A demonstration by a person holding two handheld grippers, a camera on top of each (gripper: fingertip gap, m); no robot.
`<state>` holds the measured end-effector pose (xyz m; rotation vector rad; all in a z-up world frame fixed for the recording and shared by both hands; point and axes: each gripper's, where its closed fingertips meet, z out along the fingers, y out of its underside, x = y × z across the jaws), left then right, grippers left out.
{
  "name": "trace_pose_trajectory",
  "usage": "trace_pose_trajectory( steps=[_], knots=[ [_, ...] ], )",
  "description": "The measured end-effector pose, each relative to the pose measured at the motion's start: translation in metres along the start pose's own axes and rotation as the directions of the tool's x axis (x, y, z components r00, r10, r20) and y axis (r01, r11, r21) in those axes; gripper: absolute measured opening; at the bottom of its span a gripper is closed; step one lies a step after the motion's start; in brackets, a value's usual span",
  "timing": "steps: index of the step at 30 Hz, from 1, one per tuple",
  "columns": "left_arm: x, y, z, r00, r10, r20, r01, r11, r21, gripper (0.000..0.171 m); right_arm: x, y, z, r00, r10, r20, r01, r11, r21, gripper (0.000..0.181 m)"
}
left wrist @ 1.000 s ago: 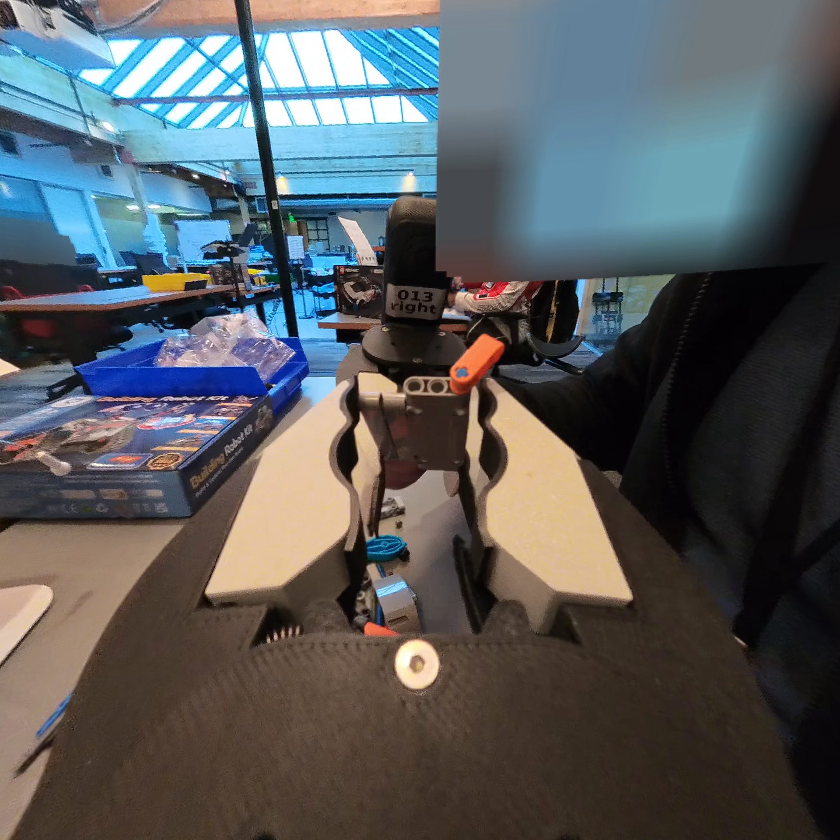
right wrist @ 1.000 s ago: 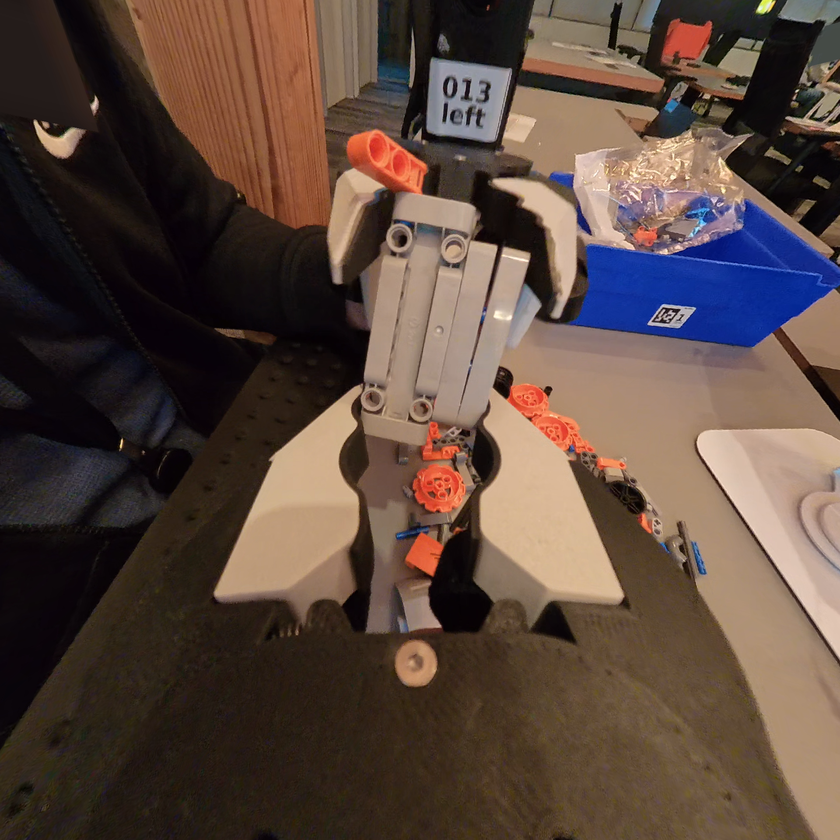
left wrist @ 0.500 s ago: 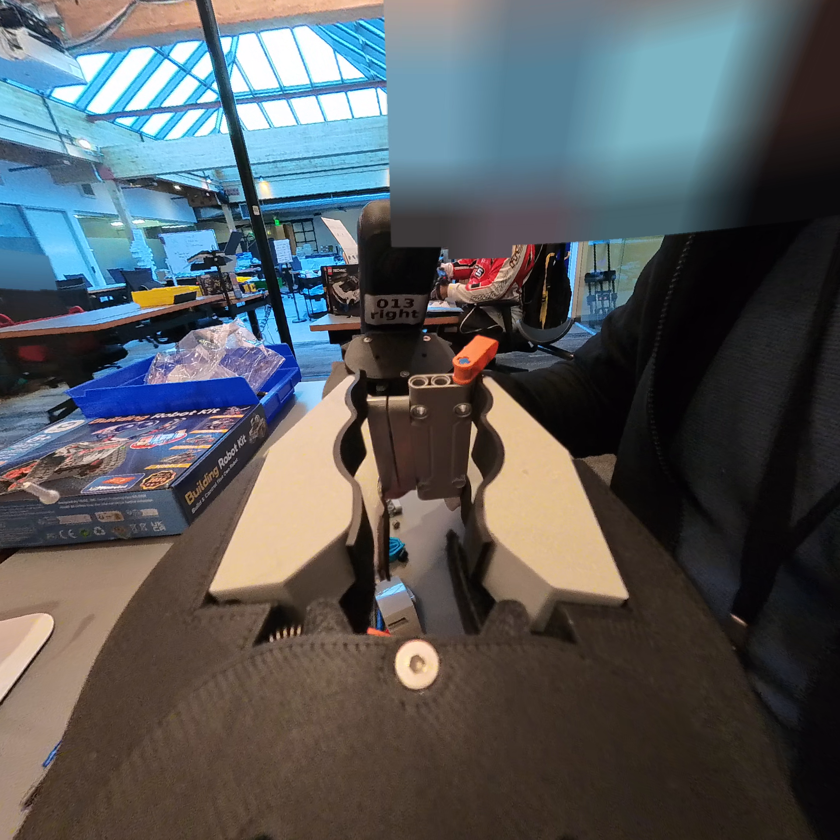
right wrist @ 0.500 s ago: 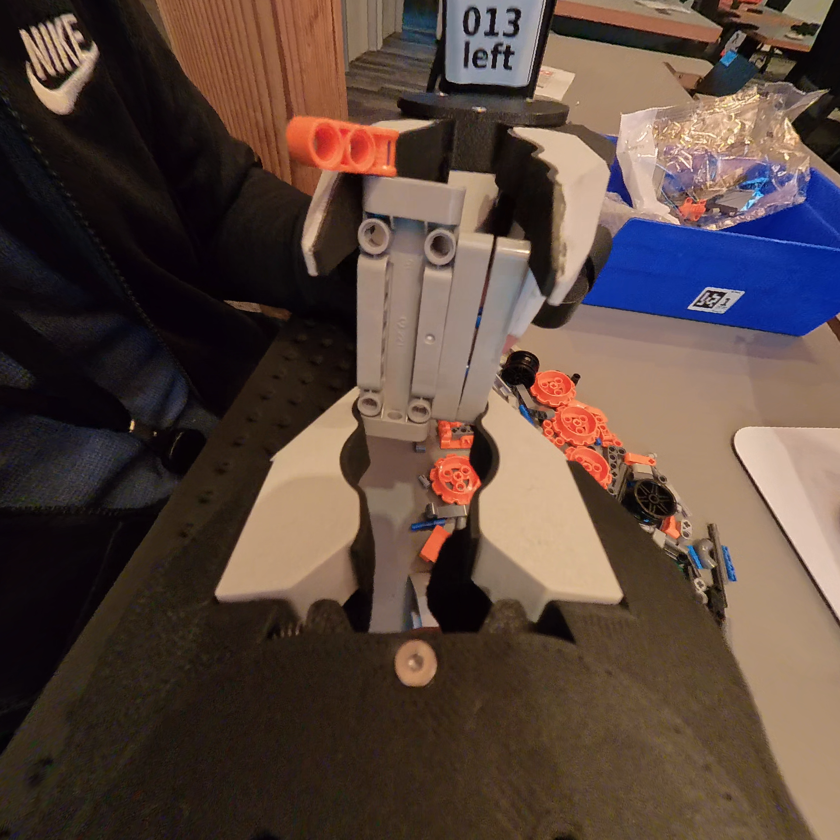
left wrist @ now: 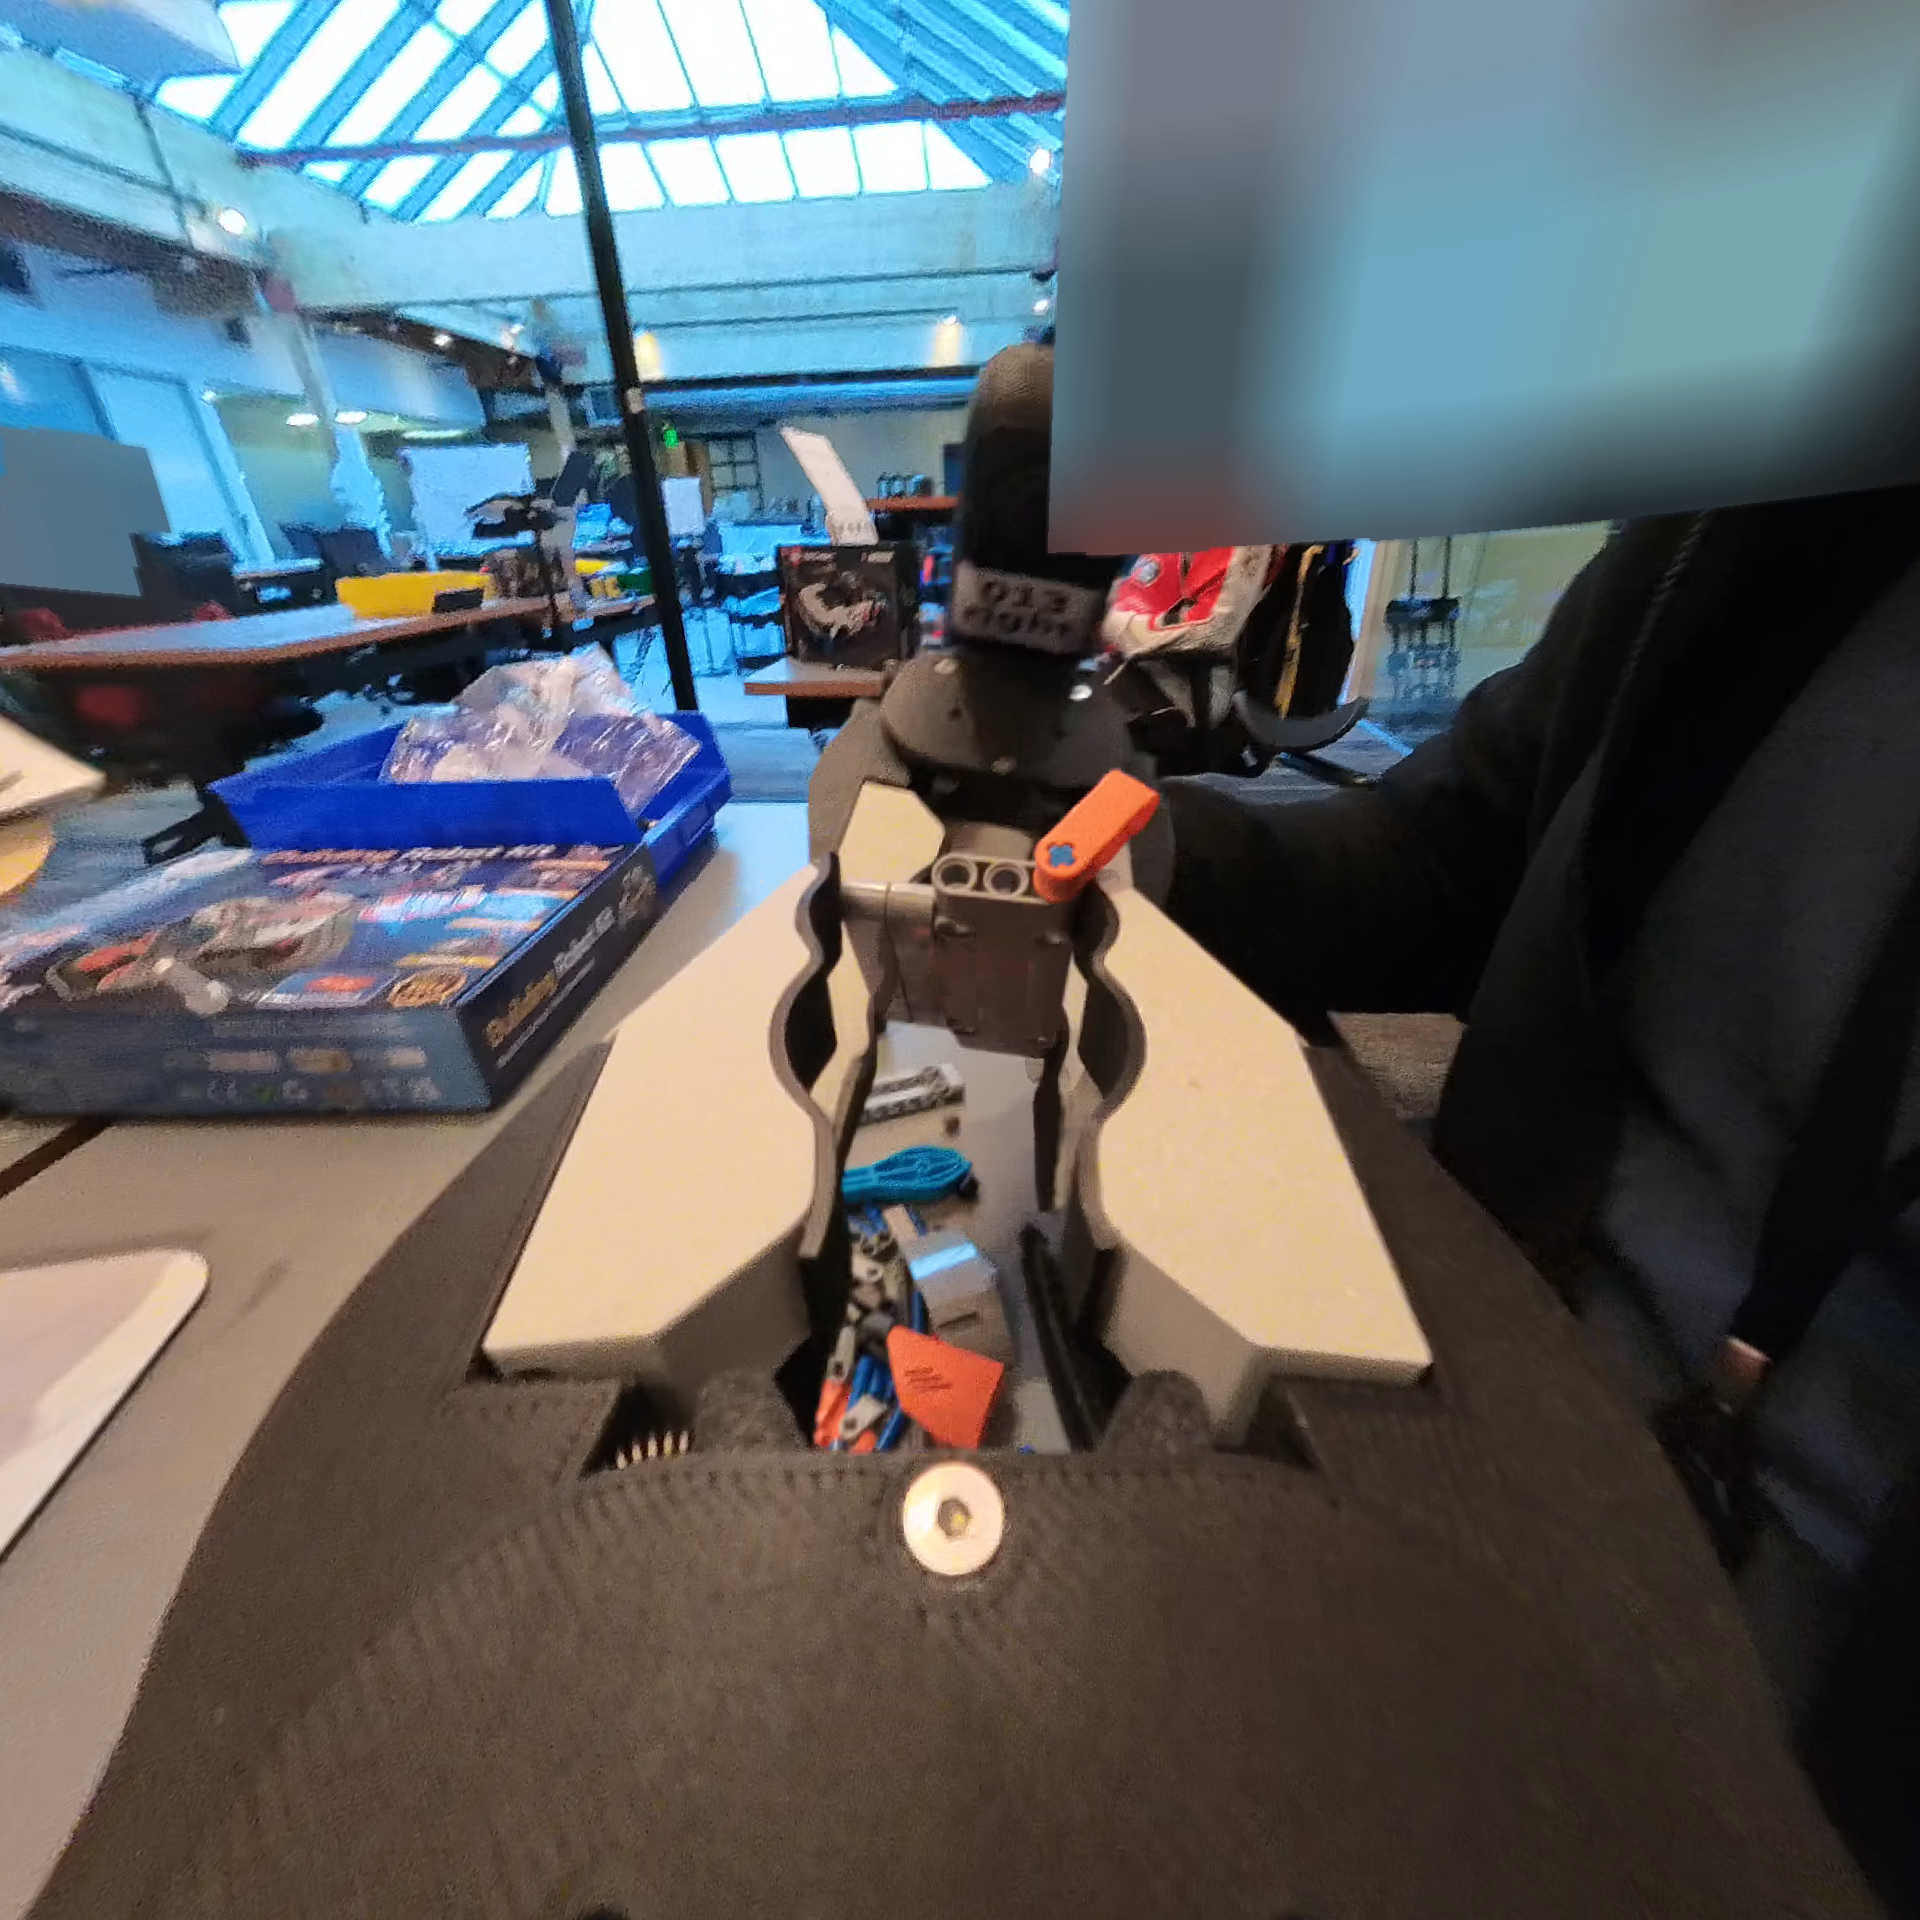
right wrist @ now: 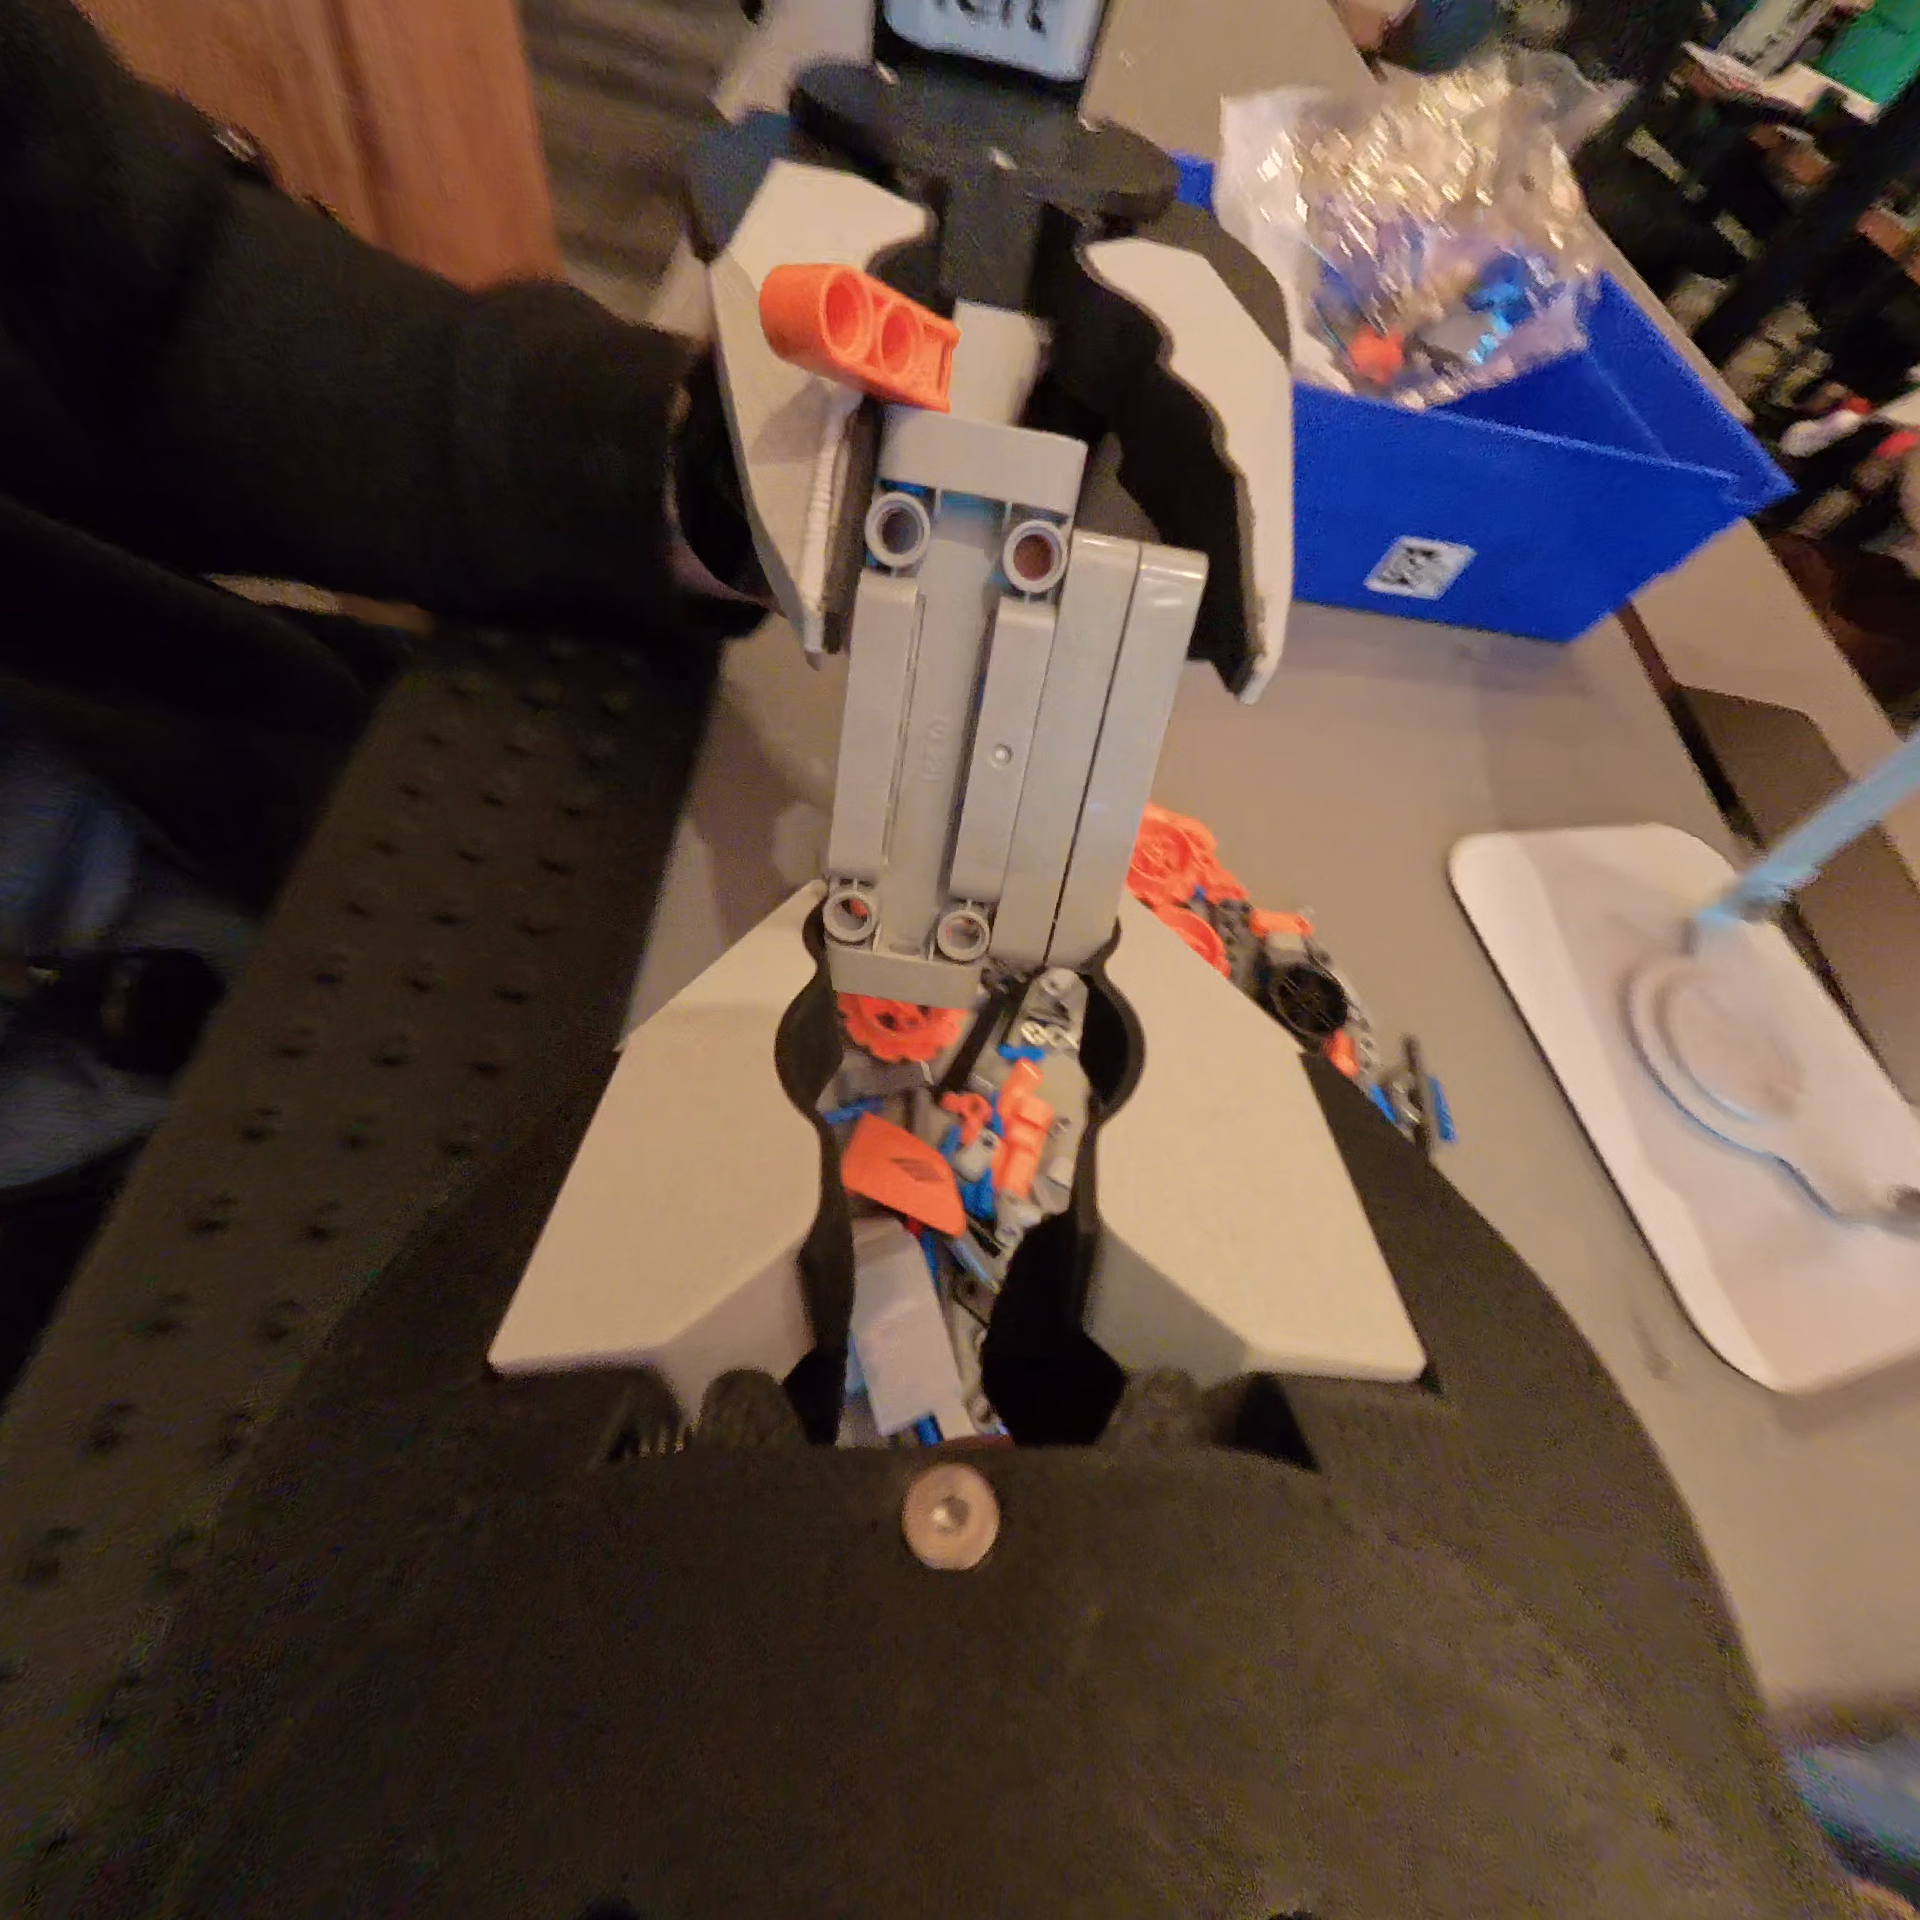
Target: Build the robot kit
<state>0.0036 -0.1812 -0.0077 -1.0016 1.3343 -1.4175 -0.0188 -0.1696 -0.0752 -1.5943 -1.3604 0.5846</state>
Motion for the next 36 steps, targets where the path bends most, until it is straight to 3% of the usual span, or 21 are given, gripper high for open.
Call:
trace_pose_trajectory(
  steps=[4, 7, 11, 14, 21, 27, 30, 36],
  knots=[
    [-0.017, 0.010, -0.005, 0.995, -0.006, 0.100, 0.010, 0.999, -0.039, 0.040, 0.025, 0.010, -0.009, 0.979, -0.096, -0.180, 0.076, 0.991, -0.112, 0.042],
    [-0.019, 0.014, -0.003, 0.994, -0.061, 0.094, 0.064, 0.997, -0.030, 0.044, 0.038, 0.014, -0.014, 0.943, -0.175, -0.284, 0.122, 0.974, -0.193, 0.042],
    [-0.020, 0.019, 0.010, 0.992, -0.021, 0.122, 0.029, 0.998, -0.064, 0.056, 0.028, 0.007, -0.008, 0.949, -0.176, -0.260, 0.138, 0.978, -0.159, 0.042],
    [-0.006, 0.009, 0.015, 0.998, -0.017, 0.056, 0.017, 1.000, 0.004, 0.042, 0.020, 0.003, -0.003, 0.965, -0.149, -0.216, 0.124, 0.984, -0.126, 0.042],
    [0.005, 0.003, 0.012, 0.999, 0.039, 0.006, -0.040, 0.999, 0.035, 0.041, 0.009, -0.007, -0.001, 0.965, -0.174, -0.196, 0.153, 0.981, -0.115, 0.040],
    [-0.003, -0.003, 0.010, 0.998, -0.065, 0.009, 0.064, 0.994, 0.092, 0.040, 0.015, -0.012, -0.005, 0.974, -0.107, -0.201, 0.099, 0.994, -0.052, 0.042],
    [-0.003, -0.008, 0.005, 0.995, -0.094, -0.025, 0.097, 0.986, 0.133, 0.039, 0.011, -0.018, -0.012, 0.995, 0.024, -0.099, -0.018, 0.998, 0.060, 0.054],
    [-0.002, -0.010, 0.003, 0.995, -0.096, -0.022, 0.098, 0.988, 0.121, 0.039, 0.016, -0.028, -0.030, 0.981, -0.016, -0.193, 0.029, 0.997, 0.065, 0.065]
  ],
)
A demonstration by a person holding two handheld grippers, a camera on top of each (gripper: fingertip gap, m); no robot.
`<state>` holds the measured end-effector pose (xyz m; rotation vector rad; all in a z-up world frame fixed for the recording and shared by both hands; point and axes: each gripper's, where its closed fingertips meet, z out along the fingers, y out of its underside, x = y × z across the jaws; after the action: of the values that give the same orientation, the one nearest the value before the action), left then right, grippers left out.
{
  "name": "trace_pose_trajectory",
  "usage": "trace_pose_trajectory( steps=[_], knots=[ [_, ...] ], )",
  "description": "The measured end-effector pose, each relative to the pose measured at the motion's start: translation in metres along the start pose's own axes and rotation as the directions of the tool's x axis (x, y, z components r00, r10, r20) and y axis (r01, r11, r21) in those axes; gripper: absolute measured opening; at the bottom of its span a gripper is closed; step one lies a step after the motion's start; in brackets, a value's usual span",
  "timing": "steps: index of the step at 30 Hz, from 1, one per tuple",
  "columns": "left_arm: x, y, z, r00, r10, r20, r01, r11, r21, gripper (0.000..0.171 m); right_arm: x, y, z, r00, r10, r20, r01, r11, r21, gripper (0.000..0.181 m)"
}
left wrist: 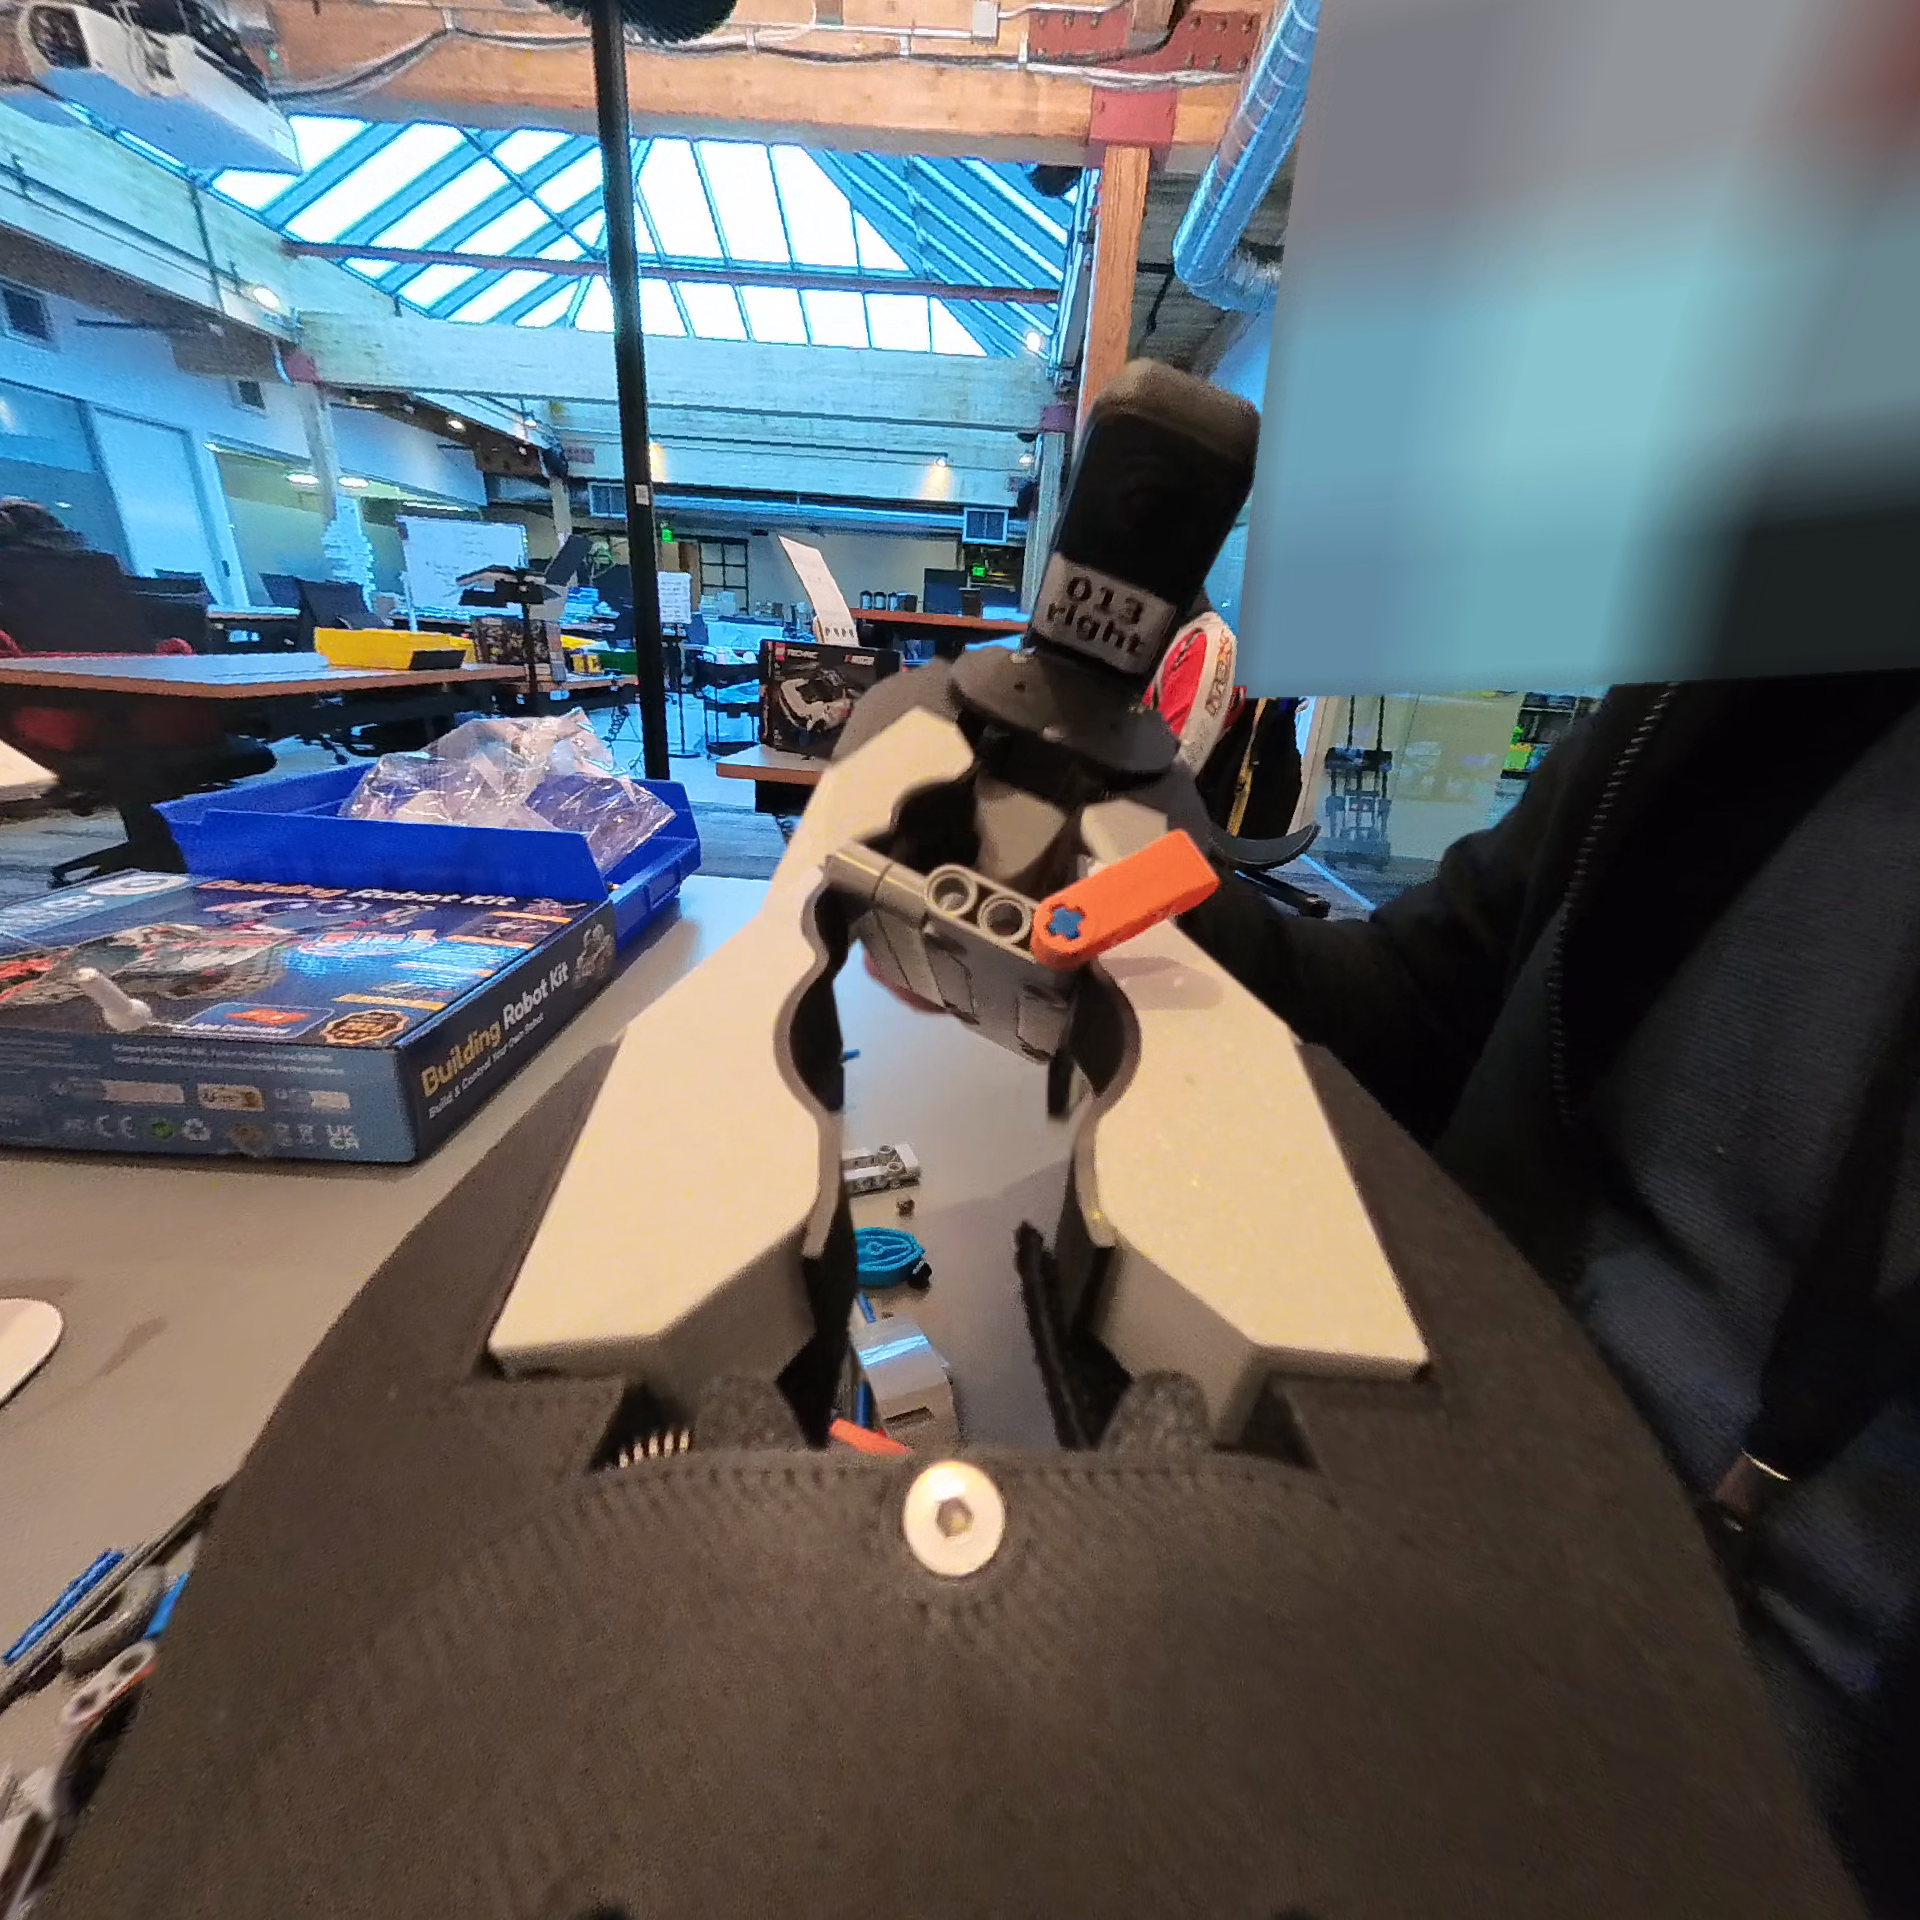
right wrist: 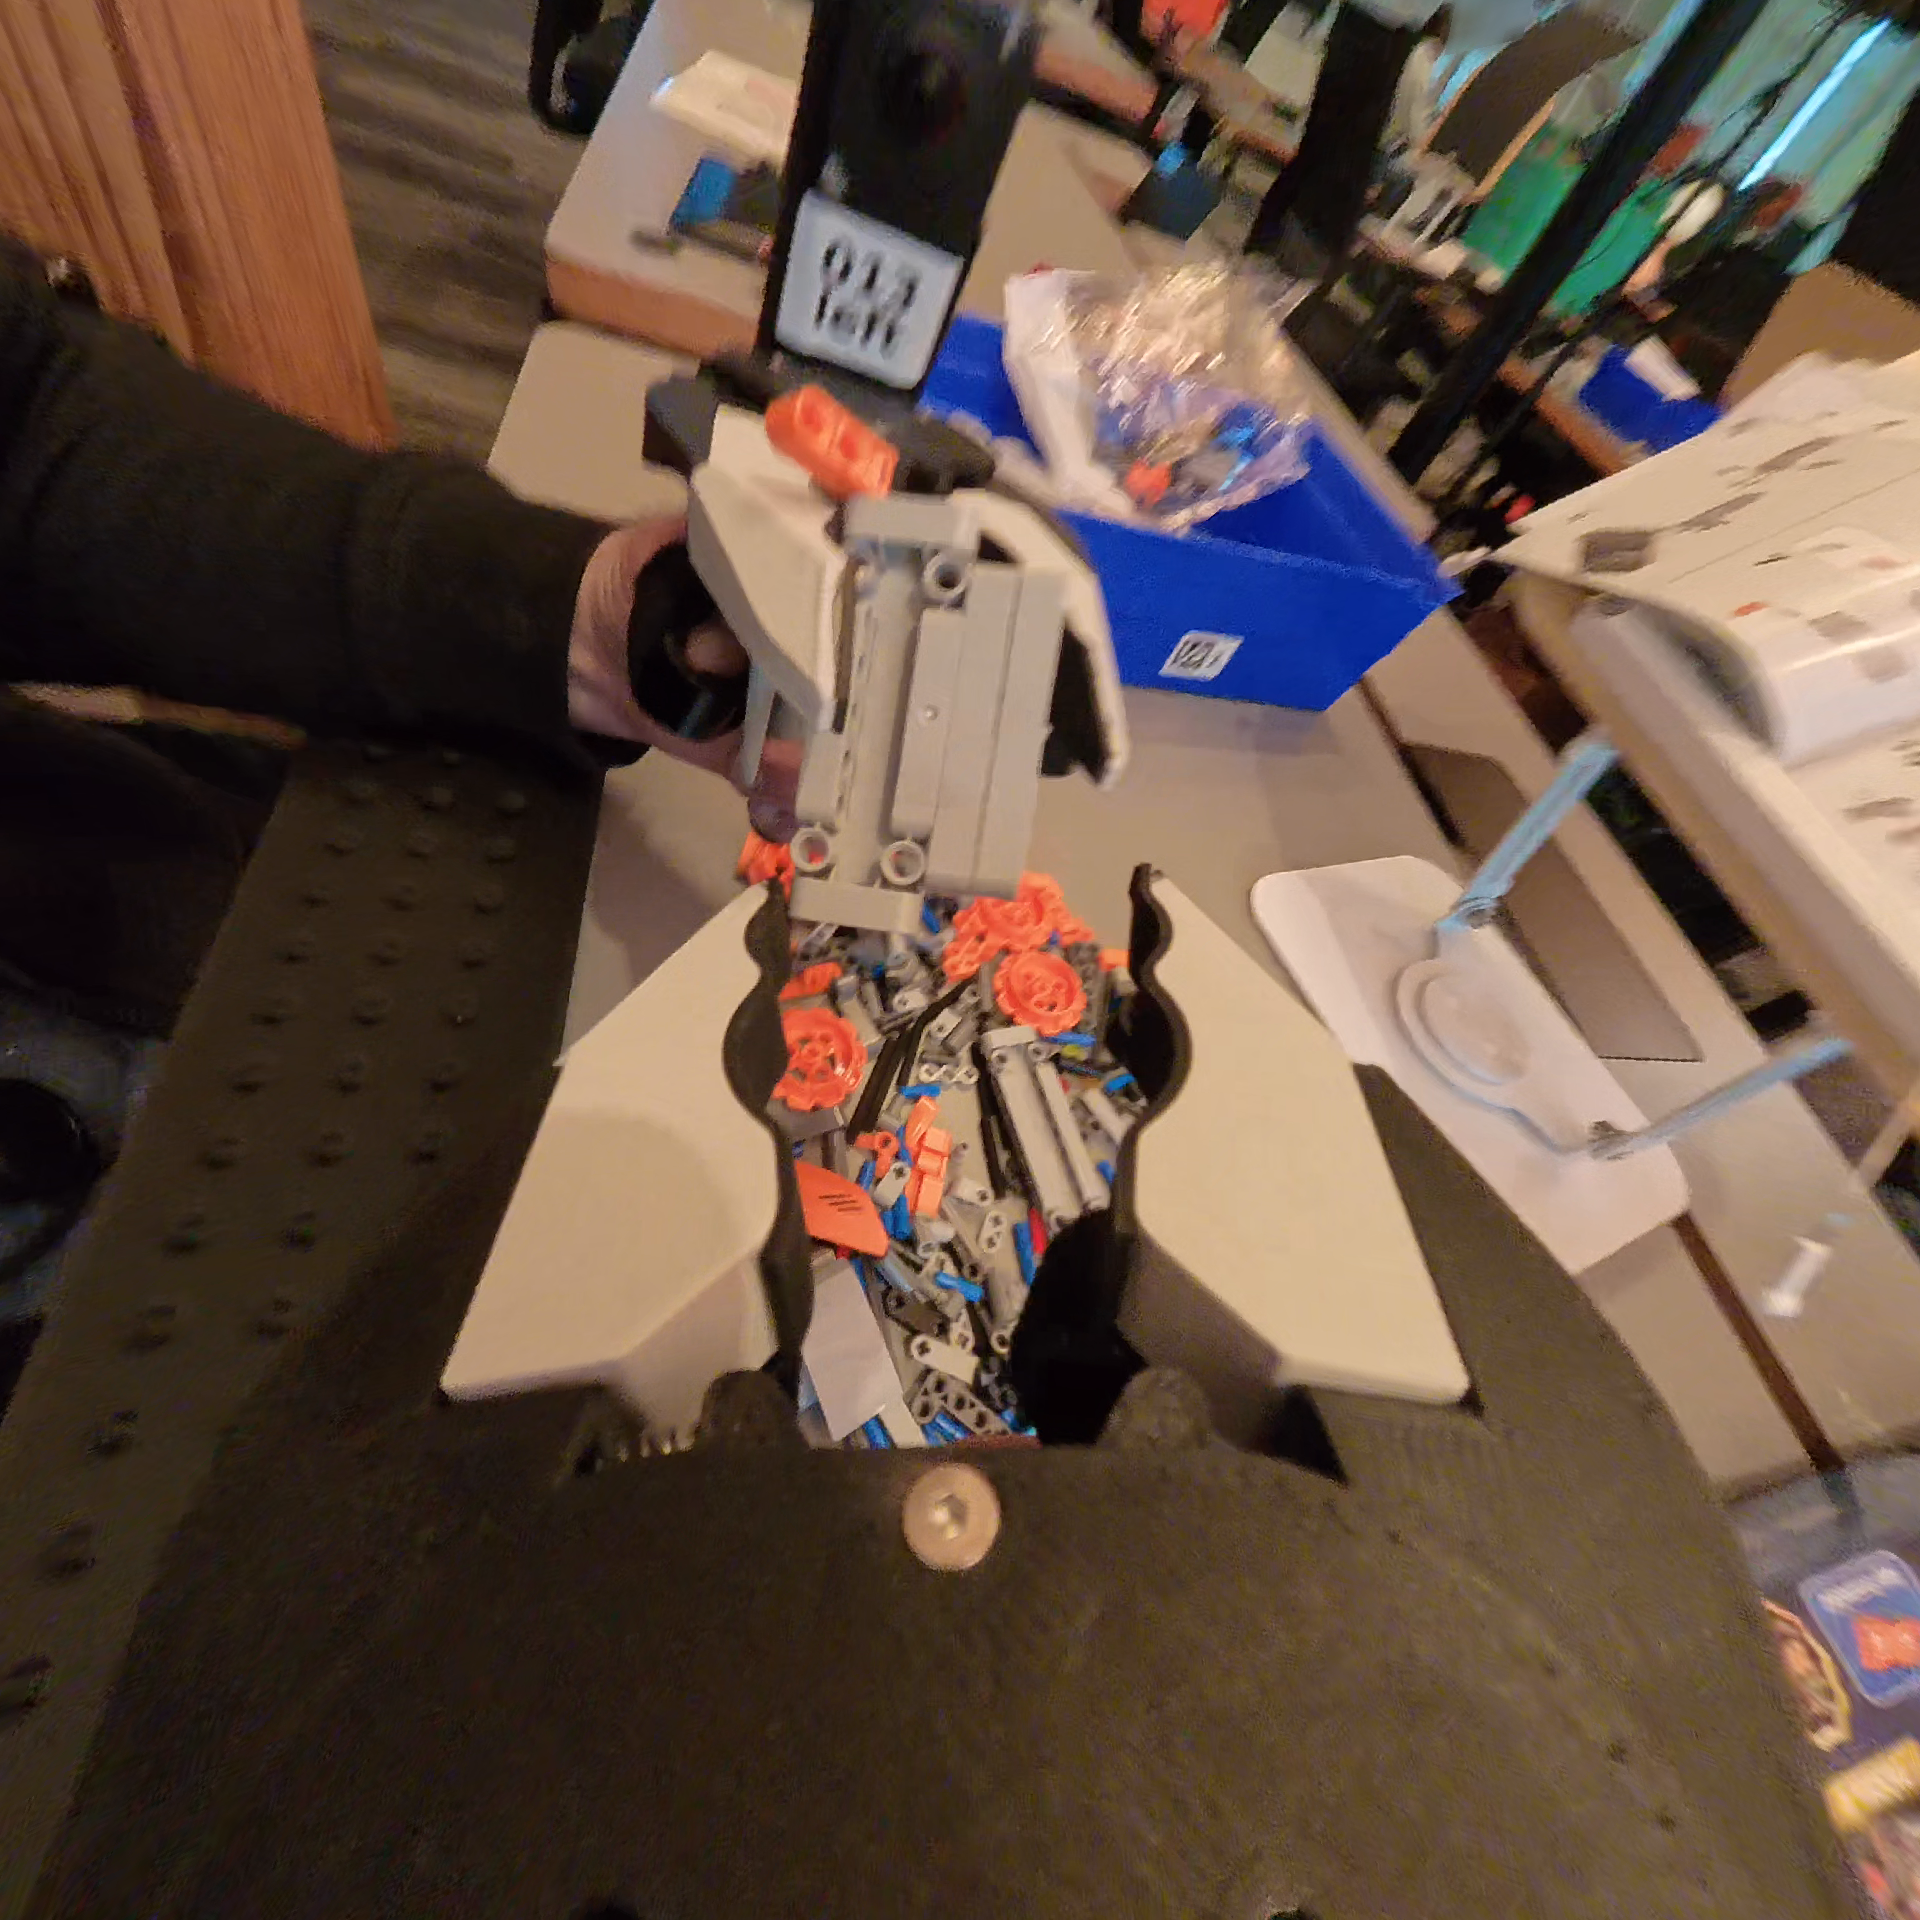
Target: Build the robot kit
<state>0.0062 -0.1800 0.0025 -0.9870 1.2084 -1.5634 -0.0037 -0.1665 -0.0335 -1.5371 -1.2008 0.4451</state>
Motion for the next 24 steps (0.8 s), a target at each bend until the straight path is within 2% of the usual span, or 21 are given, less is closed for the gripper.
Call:
trace_pose_trajectory(
  steps=[3, 4, 5, 8, 9, 10, 11, 13, 15, 16, 17, 18, 20, 24],
  knots=[
    [-0.006, 0.002, -0.001, 0.997, 0.056, 0.059, -0.053, 0.998, -0.042, 0.039, 0.000, -0.024, -0.015, 0.998, -0.033, -0.052, 0.037, 0.997, 0.067, 0.064],
    [-0.006, 0.003, 0.000, 0.996, 0.065, 0.063, -0.062, 0.997, -0.048, 0.040, -0.003, -0.023, -0.010, 0.996, -0.062, -0.065, 0.064, 0.997, 0.030, 0.066],
    [-0.006, 0.001, 0.001, 0.996, 0.060, 0.067, -0.058, 0.997, -0.042, 0.040, -0.002, -0.018, -0.003, 0.991, -0.094, -0.100, 0.092, 0.996, -0.024, 0.074],
    [-0.005, -0.001, 0.003, 0.992, 0.086, 0.089, -0.084, 0.996, -0.034, 0.039, 0.009, 0.000, 0.013, 0.974, -0.096, -0.204, 0.065, 0.986, -0.153, 0.072],
    [-0.004, -0.003, 0.004, 0.991, 0.094, 0.100, -0.092, 0.996, -0.020, 0.039, 0.009, 0.003, 0.017, 0.976, -0.072, -0.203, 0.038, 0.986, -0.164, 0.071],
    [-0.004, -0.004, 0.005, 0.990, 0.099, 0.102, -0.097, 0.995, -0.018, 0.040, 0.004, -0.001, 0.020, 0.983, -0.054, -0.175, 0.032, 0.991, -0.131, 0.049],
    [-0.002, -0.003, 0.006, 0.990, 0.102, 0.099, -0.100, 0.995, -0.020, 0.039, 0.001, -0.006, 0.021, 0.985, -0.043, -0.167, 0.027, 0.995, -0.100, 0.046],
    [-0.003, -0.002, 0.007, 0.990, 0.096, 0.108, -0.094, 0.995, -0.019, 0.039, 0.003, -0.004, 0.021, 0.985, -0.044, -0.168, 0.025, 0.993, -0.117, 0.045],
    [-0.005, -0.006, 0.005, 0.988, 0.099, 0.120, -0.098, 0.995, -0.015, 0.039, 0.003, -0.008, 0.019, 0.989, 0.002, -0.148, -0.010, 0.998, -0.059, 0.044],
    [-0.005, -0.010, 0.001, 0.988, 0.094, 0.122, -0.095, 0.996, 0.000, 0.048, 0.002, -0.011, 0.017, 0.992, 0.038, -0.120, -0.041, 0.999, -0.025, 0.045],
    [-0.005, -0.014, -0.003, 0.988, 0.092, 0.123, -0.094, 0.996, 0.010, 0.051, 0.002, -0.011, 0.014, 0.993, 0.065, -0.094, -0.066, 0.998, -0.009, 0.045],
    [-0.007, -0.018, -0.008, 0.987, 0.092, 0.131, -0.096, 0.995, 0.025, 0.050, 0.006, -0.010, 0.011, 0.993, 0.070, -0.094, -0.070, 0.998, 0.006, 0.045],
    [0.000, -0.021, -0.014, 0.994, 0.071, 0.087, -0.074, 0.997, 0.028, 0.041, 0.012, -0.001, 0.008, 0.991, 0.049, -0.125, -0.054, 0.998, -0.042, 0.045],
    [-0.003, -0.007, -0.007, 0.974, 0.174, 0.147, -0.162, 0.983, -0.090, 0.020, 0.019, 0.008, 0.012, 0.979, -0.028, -0.203, 0.004, 0.993, -0.119, 0.045]
  ],
)
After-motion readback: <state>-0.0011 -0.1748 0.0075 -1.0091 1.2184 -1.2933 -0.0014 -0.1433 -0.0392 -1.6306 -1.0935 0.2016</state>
